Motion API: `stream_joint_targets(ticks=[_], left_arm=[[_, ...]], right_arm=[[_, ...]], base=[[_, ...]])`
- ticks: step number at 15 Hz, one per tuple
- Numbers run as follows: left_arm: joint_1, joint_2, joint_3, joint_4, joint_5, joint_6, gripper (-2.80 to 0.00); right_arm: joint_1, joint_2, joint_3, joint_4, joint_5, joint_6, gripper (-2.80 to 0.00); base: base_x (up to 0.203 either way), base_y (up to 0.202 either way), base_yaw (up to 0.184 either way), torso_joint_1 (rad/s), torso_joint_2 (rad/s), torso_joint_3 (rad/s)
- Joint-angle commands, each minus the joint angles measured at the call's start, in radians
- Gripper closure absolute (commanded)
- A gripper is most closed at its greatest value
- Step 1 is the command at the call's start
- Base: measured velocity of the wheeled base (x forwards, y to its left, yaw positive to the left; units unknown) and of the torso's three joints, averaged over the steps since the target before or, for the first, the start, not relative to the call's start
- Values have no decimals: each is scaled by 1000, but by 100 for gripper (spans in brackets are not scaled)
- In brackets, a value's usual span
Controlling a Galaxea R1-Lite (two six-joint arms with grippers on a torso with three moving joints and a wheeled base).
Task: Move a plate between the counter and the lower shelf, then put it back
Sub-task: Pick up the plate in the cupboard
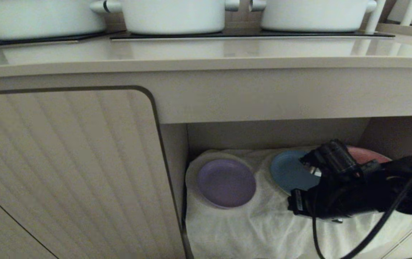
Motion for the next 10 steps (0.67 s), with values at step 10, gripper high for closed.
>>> stream_joint_targets(ticks=[10], left_arm=[[0, 0, 0, 0, 0, 0, 0]], right_arm=[[3, -381, 205, 509, -173, -80, 0]], base=[[0, 0, 0, 0, 0, 0]])
